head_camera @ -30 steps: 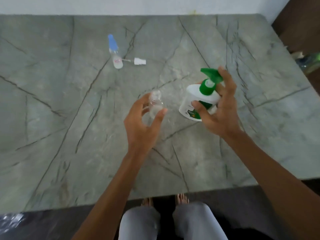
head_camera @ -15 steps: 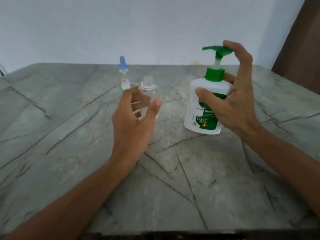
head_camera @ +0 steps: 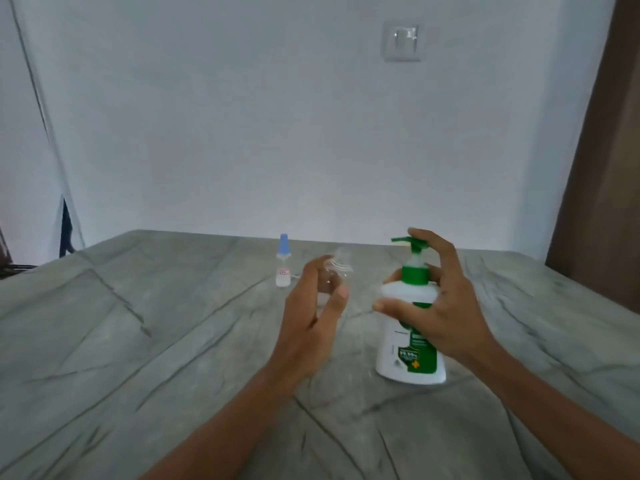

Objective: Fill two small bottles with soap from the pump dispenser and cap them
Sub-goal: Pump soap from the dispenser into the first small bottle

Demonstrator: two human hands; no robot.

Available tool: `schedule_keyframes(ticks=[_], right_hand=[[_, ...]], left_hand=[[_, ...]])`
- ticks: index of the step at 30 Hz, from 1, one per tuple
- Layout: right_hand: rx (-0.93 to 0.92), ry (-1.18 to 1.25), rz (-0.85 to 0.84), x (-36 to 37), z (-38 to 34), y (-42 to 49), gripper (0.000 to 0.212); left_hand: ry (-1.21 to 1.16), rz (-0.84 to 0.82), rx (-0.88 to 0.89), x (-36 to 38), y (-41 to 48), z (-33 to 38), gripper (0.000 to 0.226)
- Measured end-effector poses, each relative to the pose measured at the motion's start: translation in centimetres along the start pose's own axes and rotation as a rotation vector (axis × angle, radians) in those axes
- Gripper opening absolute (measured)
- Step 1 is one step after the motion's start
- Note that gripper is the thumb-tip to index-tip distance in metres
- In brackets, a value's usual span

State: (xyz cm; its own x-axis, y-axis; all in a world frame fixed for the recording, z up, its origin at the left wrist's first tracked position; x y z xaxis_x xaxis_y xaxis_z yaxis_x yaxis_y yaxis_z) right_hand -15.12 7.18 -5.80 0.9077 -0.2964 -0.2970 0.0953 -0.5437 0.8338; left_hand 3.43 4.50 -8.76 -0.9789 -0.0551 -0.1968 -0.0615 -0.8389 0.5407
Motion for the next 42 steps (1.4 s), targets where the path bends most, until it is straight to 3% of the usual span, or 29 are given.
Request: schedule_keyframes(ticks=[3, 8, 16, 23, 42], right_hand=[[-0.021, 0.032, -0.034, 1.1, 0.1, 0.0, 0.097], [-0.075, -0.035, -0.065, 1.9, -0.2, 0.6, 0.091], [-0.106, -0.177, -0.293, 1.9, -1.1, 2.9, 0.081], [-0.179, -0.202, -0.314, 3.3, -1.6, 3.1, 0.076], [-0.129, -0.254, -0.320, 4.2, -1.9, 3.5, 0.066]], left_hand=[[-0.012, -0.043, -0.008, -0.3, 0.5, -0.4, 0.029], [-0.002, -0.099, -0.037, 0.0, 0.9, -1.4, 0.031], [0.037, -0.025, 0.051, -1.1, 1.4, -0.7, 0.028], [0.058, -0.026, 0.069, -1.1, 1.5, -1.0, 0.027], [0.120, 0.009, 0.015, -1.8, 2.1, -1.6, 0.037]])
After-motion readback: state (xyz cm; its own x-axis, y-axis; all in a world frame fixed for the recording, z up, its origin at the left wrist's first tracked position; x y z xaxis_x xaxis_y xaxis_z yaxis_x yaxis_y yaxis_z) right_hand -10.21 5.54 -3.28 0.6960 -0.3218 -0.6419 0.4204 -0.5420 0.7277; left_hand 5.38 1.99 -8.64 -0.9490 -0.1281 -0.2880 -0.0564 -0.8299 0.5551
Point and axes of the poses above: each hand's wrist, its own y-axis towards the middle knuckle, its own x-axis out of the palm, z = x × y, the point moved 6 cm from there along y, towards the middle knuckle, and after that the axes turned 14 degrees about -x, right-handed, at the moved point
